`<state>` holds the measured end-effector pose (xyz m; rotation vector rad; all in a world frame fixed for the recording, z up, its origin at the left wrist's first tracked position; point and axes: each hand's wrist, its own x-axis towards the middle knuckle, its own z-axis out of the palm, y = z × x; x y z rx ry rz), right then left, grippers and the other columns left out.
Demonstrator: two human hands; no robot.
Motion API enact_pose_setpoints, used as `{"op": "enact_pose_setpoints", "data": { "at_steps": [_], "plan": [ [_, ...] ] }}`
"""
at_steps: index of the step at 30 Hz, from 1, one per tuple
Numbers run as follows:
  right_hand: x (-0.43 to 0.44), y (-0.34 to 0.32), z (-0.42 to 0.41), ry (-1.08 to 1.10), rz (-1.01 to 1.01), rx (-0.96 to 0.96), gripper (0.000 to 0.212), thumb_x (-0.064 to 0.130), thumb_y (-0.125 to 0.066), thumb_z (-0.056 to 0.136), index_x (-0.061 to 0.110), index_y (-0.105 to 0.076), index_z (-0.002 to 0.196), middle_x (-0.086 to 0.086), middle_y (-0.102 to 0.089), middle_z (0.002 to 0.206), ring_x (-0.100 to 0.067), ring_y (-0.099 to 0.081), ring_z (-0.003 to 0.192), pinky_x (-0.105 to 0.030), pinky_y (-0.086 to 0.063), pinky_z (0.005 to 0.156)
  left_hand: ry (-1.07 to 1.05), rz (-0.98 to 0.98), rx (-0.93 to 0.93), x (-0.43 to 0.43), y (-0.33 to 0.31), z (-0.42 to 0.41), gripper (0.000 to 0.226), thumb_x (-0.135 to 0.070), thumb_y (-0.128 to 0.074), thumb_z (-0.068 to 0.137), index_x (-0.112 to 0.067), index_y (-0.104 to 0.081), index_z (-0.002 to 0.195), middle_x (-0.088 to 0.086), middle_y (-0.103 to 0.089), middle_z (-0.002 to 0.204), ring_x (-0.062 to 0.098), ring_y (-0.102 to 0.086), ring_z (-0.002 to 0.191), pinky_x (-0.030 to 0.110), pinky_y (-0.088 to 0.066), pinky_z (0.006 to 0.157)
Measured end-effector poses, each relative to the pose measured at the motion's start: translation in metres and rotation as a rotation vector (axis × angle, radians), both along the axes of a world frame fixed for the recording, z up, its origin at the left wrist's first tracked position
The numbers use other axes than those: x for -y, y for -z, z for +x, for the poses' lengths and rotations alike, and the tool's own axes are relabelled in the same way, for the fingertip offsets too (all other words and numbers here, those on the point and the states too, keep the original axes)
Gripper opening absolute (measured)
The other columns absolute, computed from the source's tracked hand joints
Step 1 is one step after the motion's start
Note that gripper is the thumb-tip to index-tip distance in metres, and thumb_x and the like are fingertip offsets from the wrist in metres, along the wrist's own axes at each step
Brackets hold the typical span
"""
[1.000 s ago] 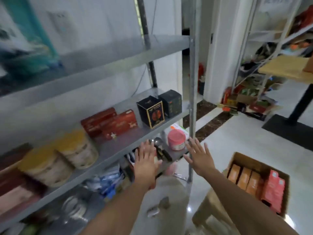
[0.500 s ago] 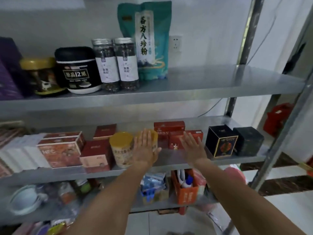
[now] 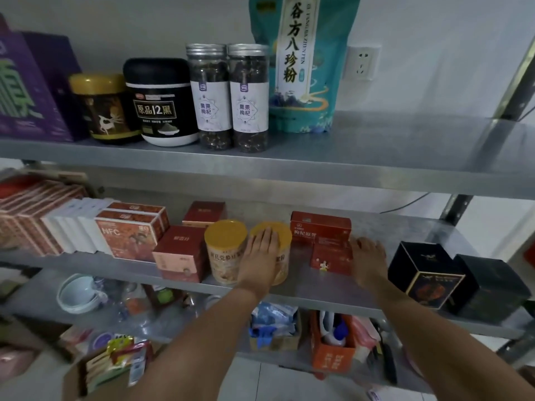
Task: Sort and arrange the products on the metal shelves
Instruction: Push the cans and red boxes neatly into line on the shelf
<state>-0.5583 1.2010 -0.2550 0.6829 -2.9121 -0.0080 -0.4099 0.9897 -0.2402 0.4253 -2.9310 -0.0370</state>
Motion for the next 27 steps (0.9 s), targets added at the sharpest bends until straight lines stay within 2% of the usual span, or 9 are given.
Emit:
{"op": "enact_pose_setpoints", "data": {
  "at_steps": [3,11,13,16,19,21,23,25,27],
  "plan": [
    [-0.001,-0.005,0.001,-0.013,-0.211,0.004,0.038,0.021,-0.057,0.092,0.015,-0.054,0.129,-0.007,-0.053,0.122,-0.026,-0.05,0.117,-0.037,-0.035,0.107,0.011,0.003,-0.014,0.001,-0.001,0.001,0.074,-0.037,-0.041,0.102,-0.009,0.002,0.155,0.009,0.003,0.164,0.023,0.003,0.151,0.037,0.006,0.121],
    [-0.015,-0.023,0.037,-0.3,-0.788,-0.047,0.023,-0.007,-0.072,0.077,0.001,-0.063,0.096,-0.011,-0.06,0.095,-0.032,-0.059,0.09,-0.043,-0.048,0.074,0.101,0.029,-0.019,0.001,-0.013,0.008,0.093,-0.059,-0.044,0.094,-0.009,0.006,0.155,0.008,0.008,0.163,0.022,0.008,0.15,0.037,0.008,0.121],
    [-0.02,-0.028,0.047,-0.407,-0.889,-0.005,0.025,-0.007,-0.074,0.077,0.001,-0.062,0.097,-0.008,-0.06,0.097,-0.026,-0.06,0.091,-0.04,-0.05,0.076,0.152,0.169,-0.228,-0.008,-0.016,0.013,0.089,-0.051,-0.055,0.093,-0.015,-0.003,0.156,0.006,-0.007,0.164,0.019,-0.004,0.15,0.034,0.001,0.12],
    [-0.027,-0.034,0.058,-0.505,-0.968,0.1,0.03,-0.01,-0.073,0.078,0.004,-0.06,0.102,0.005,-0.057,0.104,-0.01,-0.058,0.1,-0.03,-0.05,0.086,0.266,0.419,-0.548,-0.035,-0.023,0.028,0.075,-0.032,-0.071,0.085,-0.022,-0.033,0.15,0.001,-0.042,0.15,0.012,-0.034,0.136,0.04,-0.027,0.114],
    [-0.034,-0.038,0.066,-0.498,-0.951,0.133,0.046,-0.022,-0.062,0.075,0.01,-0.06,0.108,0.002,-0.054,0.118,-0.01,-0.052,0.116,-0.019,-0.045,0.097,0.409,0.337,-0.742,-0.053,-0.024,0.039,0.046,-0.016,-0.074,0.08,-0.008,-0.063,0.124,0.006,-0.067,0.122,0.016,-0.056,0.115,0.046,-0.051,0.093],
    [-0.032,-0.043,0.071,-0.43,-0.867,0.097,0.054,-0.023,-0.059,0.075,0.011,-0.06,0.117,-0.005,-0.048,0.134,-0.016,-0.044,0.13,-0.024,-0.041,0.104,0.403,0.192,-0.817,-0.06,-0.025,0.042,0.036,-0.011,-0.073,0.077,-0.004,-0.069,0.112,0.008,-0.071,0.108,0.02,-0.061,0.102,0.042,-0.055,0.083],
    [-0.025,-0.045,0.079,-0.294,-0.872,0.114,0.057,-0.016,-0.061,0.082,0.016,-0.054,0.129,-0.004,-0.037,0.146,-0.012,-0.034,0.134,-0.028,-0.037,0.106,0.377,0.047,-0.868,-0.068,-0.026,0.044,0.028,-0.004,-0.073,0.077,-0.005,-0.072,0.105,0.008,-0.072,0.102,0.023,-0.063,0.096,0.038,-0.055,0.079],
    [-0.019,-0.052,0.091,-0.099,-1.214,0.39,0.051,-0.002,-0.059,0.092,0.025,-0.048,0.134,0.0,-0.038,0.145,-0.008,-0.039,0.127,-0.03,-0.04,0.102,0.358,-0.029,-0.923,-0.076,-0.026,0.043,0.02,-0.005,-0.068,0.082,-0.006,-0.073,0.101,0.008,-0.071,0.1,0.022,-0.061,0.095,0.037,-0.055,0.076],
    [-0.02,-0.06,0.103,0.067,-1.651,0.888,0.028,0.026,-0.055,0.098,0.023,-0.054,0.126,-0.005,-0.06,0.133,-0.018,-0.061,0.114,-0.04,-0.048,0.095,0.34,-0.065,-0.96,-0.082,-0.027,0.041,0.02,-0.003,-0.073,0.081,-0.007,-0.072,0.1,0.008,-0.07,0.098,0.021,-0.057,0.094,0.037,-0.054,0.073]
  ]
}}
